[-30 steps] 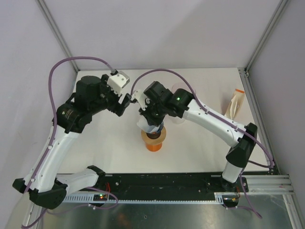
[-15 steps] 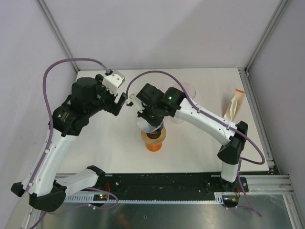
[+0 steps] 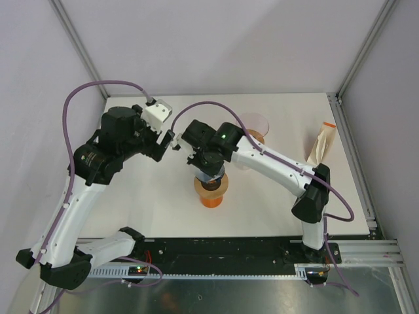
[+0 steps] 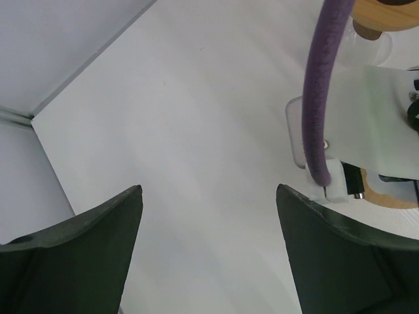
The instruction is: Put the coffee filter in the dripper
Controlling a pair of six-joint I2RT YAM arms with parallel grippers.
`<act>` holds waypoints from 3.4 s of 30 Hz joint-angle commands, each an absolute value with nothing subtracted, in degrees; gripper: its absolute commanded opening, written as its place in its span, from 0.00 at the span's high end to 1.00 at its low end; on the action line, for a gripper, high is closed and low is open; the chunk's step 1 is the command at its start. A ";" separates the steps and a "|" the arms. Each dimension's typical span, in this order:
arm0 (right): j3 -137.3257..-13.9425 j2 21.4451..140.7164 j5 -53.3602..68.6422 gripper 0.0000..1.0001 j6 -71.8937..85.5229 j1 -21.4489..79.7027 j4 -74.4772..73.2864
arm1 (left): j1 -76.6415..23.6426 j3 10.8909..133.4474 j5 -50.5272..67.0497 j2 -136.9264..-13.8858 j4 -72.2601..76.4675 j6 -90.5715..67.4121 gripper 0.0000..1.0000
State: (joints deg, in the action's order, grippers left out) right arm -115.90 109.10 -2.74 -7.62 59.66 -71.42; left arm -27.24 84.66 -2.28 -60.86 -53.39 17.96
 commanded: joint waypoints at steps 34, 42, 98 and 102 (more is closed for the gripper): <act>-116.62 106.07 -5.26 0.72 -10.69 61.66 -68.46 | -27.16 86.39 -1.56 -61.17 -48.16 17.84 0.11; -117.67 103.51 -5.00 0.63 -11.30 61.67 -67.80 | -27.16 86.18 -1.41 -61.43 -48.12 17.97 0.11; -54.62 59.91 -4.55 0.46 2.33 -6.99 -13.76 | -25.00 82.65 8.00 -68.86 -33.51 19.58 0.07; -54.36 64.55 0.58 0.53 0.88 -10.48 -9.96 | -24.82 82.97 8.99 -69.48 -33.05 20.25 0.07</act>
